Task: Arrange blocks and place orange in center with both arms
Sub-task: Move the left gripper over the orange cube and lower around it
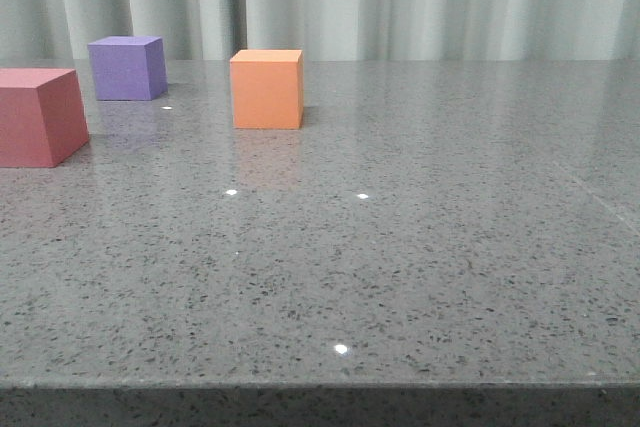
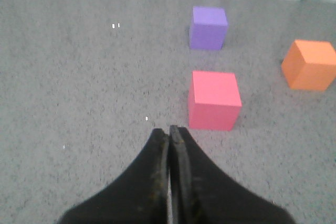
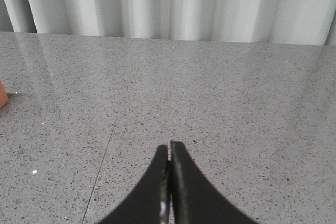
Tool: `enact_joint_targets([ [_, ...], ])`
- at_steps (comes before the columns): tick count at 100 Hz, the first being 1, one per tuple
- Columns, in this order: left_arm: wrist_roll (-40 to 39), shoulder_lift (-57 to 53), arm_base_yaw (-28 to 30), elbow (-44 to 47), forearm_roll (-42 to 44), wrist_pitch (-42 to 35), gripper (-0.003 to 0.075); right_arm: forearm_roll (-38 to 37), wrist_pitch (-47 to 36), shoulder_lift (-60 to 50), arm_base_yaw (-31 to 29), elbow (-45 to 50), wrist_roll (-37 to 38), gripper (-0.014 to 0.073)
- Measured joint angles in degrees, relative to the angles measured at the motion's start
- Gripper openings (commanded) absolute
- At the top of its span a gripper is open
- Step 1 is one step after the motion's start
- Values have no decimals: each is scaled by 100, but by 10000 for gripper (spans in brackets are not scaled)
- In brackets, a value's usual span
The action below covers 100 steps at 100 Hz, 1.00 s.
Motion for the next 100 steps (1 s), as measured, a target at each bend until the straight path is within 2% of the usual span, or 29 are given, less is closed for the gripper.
enact_joint_targets([
  [15,0,898,0,-787,-21,801,-20,0,0,0,0,0,0,-68],
  [42,0,1752,0,-1043,-386,1229,-4,0,0,0,0,0,0,-68],
  [49,0,1874,0,-1043,-409,1252,61,0,0,0,0,0,0,-68],
  [56,0,1976,0,-1043,-413,1265,165,0,0,0,0,0,0,-68],
  [63,11,2054,0,-1043,-427,1265,305,0,0,0,0,0,0,-68],
  [73,104,2121,0,-1043,-427,1265,543,0,0,0,0,0,0,-68],
  [78,116,2146,0,-1043,-427,1265,618,0,0,0,0,0,0,-68],
  [85,128,2159,0,-1043,-454,1231,659,0,0,0,0,0,0,-68],
  [100,312,2159,0,-1043,-1029,938,659,0,0,0,0,0,0,-68],
])
